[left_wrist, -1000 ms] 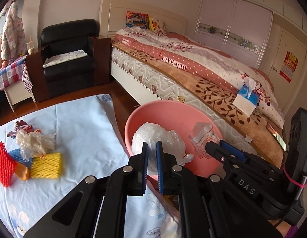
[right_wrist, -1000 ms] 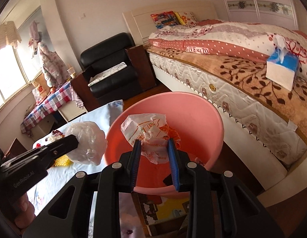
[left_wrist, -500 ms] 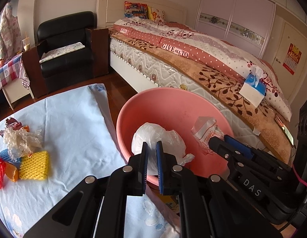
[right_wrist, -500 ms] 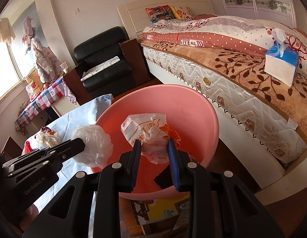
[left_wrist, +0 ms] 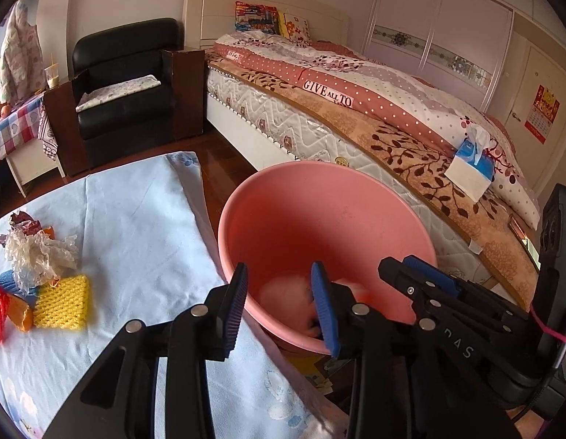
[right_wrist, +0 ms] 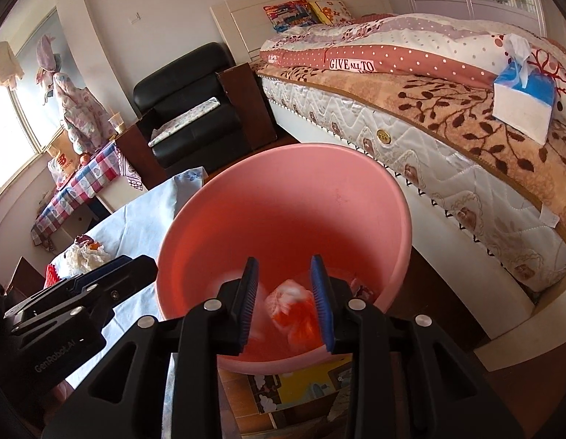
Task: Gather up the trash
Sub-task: 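Carry both bags over the pink bucket and open both grippers, then move both tools back over the table toward the foam nets, then grasp the red foam net with the left gripper and lift it, then grasp the bubble wrap with the right gripper while the left holds the red net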
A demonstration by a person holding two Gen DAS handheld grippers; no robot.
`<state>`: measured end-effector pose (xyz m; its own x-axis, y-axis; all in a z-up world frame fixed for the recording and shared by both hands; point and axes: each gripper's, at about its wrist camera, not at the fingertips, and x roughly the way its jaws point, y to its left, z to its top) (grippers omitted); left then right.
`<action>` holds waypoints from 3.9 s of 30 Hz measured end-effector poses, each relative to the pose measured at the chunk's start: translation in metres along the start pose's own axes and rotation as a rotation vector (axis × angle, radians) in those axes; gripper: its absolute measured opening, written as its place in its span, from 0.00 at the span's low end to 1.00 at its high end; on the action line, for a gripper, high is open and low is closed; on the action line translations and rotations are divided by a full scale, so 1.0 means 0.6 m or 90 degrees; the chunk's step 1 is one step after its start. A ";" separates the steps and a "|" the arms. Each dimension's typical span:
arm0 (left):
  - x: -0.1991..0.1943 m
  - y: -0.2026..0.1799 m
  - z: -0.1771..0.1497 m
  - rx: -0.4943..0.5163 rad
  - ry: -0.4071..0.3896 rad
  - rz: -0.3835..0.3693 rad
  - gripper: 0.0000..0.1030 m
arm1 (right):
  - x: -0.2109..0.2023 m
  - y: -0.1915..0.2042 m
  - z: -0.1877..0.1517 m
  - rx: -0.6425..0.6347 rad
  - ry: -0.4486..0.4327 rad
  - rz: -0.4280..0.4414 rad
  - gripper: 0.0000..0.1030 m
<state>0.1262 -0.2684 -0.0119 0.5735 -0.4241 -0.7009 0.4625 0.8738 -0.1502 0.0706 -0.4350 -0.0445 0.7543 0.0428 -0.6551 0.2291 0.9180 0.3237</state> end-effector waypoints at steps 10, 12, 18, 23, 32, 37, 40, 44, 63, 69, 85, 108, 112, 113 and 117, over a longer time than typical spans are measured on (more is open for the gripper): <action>-0.025 0.005 -0.001 -0.003 -0.017 0.006 0.38 | -0.020 0.013 0.000 -0.013 -0.022 -0.007 0.33; -0.033 0.006 -0.002 -0.003 -0.023 0.009 0.39 | -0.028 0.020 -0.001 -0.022 -0.028 -0.009 0.33; -0.062 0.006 -0.004 -0.003 -0.038 0.014 0.40 | -0.048 0.036 -0.006 -0.032 -0.039 -0.005 0.33; -0.089 0.011 -0.009 -0.003 -0.056 0.022 0.44 | -0.066 0.051 -0.011 -0.042 -0.046 0.002 0.33; -0.135 0.042 -0.025 -0.018 -0.079 0.041 0.48 | -0.089 0.098 -0.020 -0.068 -0.051 0.032 0.33; -0.166 0.092 -0.039 -0.043 -0.098 0.072 0.49 | -0.090 0.140 -0.031 -0.093 -0.047 0.061 0.33; -0.187 0.130 -0.047 -0.062 -0.113 0.099 0.50 | -0.086 0.175 -0.039 -0.115 -0.040 0.080 0.33; -0.219 0.197 -0.065 -0.081 -0.130 0.144 0.51 | -0.077 0.215 -0.049 -0.135 -0.025 0.105 0.33; -0.301 0.491 -0.125 -0.083 -0.116 0.216 0.53 | 0.047 0.422 -0.045 -0.204 0.072 0.230 0.43; -0.236 0.500 -0.113 -0.078 -0.078 0.182 0.54 | 0.087 0.431 -0.038 -0.215 0.088 0.221 0.44; -0.149 0.518 -0.130 -0.059 -0.001 0.165 0.10 | 0.158 0.470 -0.022 -0.273 0.108 0.251 0.45; -0.231 0.518 -0.153 -0.156 -0.047 0.131 0.10 | 0.198 0.457 -0.038 -0.201 0.278 0.411 0.45; -0.241 0.518 -0.159 -0.166 -0.051 0.131 0.10 | 0.162 0.455 -0.062 -0.206 0.289 0.420 0.45; -0.244 0.517 -0.161 -0.166 -0.051 0.132 0.10 | 0.154 0.455 -0.068 -0.212 0.292 0.420 0.45; -0.252 0.515 -0.164 -0.170 -0.052 0.134 0.10 | 0.123 0.455 -0.080 -0.233 0.288 0.423 0.46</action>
<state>0.1161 0.0887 -0.0209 0.6952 -0.2355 -0.6791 0.1404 0.9711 -0.1931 0.1589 -0.1624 -0.0374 0.3278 0.6931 -0.6420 -0.4406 0.7133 0.5451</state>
